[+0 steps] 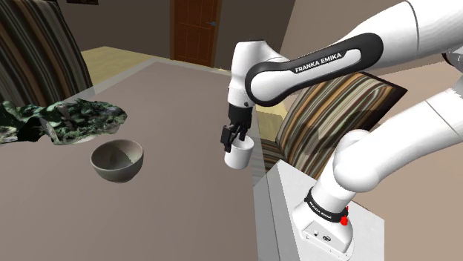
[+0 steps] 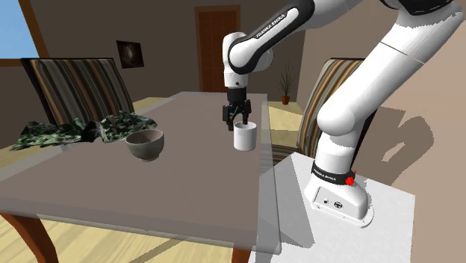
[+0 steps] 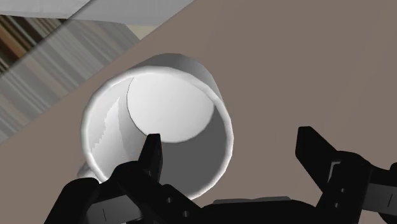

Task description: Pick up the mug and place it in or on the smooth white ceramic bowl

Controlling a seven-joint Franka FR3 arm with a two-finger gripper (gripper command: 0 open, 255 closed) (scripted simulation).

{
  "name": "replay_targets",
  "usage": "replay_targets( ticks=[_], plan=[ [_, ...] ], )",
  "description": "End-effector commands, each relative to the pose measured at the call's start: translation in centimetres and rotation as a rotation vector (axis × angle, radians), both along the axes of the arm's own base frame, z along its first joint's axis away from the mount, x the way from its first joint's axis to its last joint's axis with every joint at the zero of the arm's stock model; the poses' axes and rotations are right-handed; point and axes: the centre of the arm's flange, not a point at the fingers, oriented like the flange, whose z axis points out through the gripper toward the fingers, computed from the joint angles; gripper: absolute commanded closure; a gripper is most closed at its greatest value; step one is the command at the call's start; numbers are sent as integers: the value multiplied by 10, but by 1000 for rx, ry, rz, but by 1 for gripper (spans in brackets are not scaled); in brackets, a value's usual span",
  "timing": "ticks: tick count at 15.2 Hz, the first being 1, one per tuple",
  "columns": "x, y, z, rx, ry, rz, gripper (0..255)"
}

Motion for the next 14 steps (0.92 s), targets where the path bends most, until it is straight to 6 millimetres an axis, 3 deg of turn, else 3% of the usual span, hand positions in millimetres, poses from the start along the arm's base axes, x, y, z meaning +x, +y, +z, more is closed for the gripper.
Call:
replay_targets(
  ticks=[1,6,14],
  plan=[
    [0,0,-12,-1,-3,0,0],
    [-1,0,-36,-1,-3,0,0],
    [-1,0,-36,-1,-3,0,0]
  ],
)
